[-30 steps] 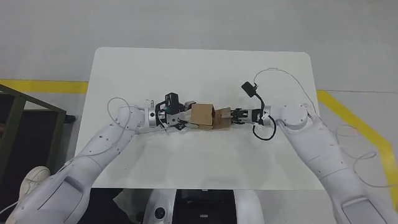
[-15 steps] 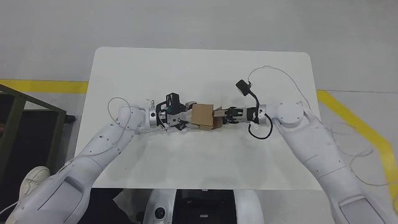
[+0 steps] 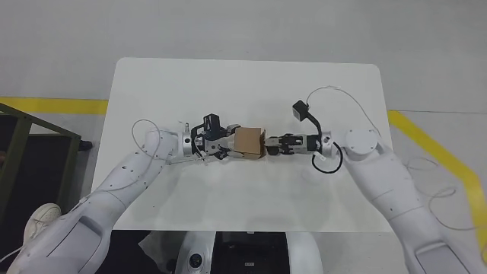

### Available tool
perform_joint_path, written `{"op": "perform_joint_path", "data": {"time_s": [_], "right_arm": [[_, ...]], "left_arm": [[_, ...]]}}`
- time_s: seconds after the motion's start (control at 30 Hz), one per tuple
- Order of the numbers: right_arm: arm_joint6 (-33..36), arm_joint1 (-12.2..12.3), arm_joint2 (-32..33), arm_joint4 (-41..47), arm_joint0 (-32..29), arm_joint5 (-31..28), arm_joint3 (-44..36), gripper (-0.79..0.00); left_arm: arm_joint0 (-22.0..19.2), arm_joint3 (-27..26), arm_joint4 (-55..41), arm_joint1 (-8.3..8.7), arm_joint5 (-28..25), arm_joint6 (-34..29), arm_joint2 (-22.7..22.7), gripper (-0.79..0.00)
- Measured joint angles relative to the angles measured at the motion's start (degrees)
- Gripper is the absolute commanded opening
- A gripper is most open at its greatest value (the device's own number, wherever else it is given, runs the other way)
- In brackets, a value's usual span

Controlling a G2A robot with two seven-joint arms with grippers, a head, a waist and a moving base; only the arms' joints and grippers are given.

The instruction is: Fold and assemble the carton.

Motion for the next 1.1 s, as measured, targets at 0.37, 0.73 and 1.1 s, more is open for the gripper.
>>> {"op": "perform_joint_path", "data": {"time_s": [0.37, 0.73, 1.1], "right_arm": [[0.57, -1.43, -2.19, 2.93, 2.57, -1.16, 5.83, -0.751], [-1.21, -1.65, -2.76, -0.09, 3.26, -0.90, 6.16, -0.748], [-4.33, -0.95, -2.23, -6.85, 2.08, -2.04, 2.04, -0.720]], "left_arm": [[0.00, 0.20, 0.13, 0.02, 0.00, 0.31, -0.12, -0.419], [0.05, 0.28, 0.36, 0.12, 0.00, 0.81, -0.31, -0.416], [0.16, 0.20, 0.34, 0.20, -0.24, 0.93, -0.49, -0.416]]}}
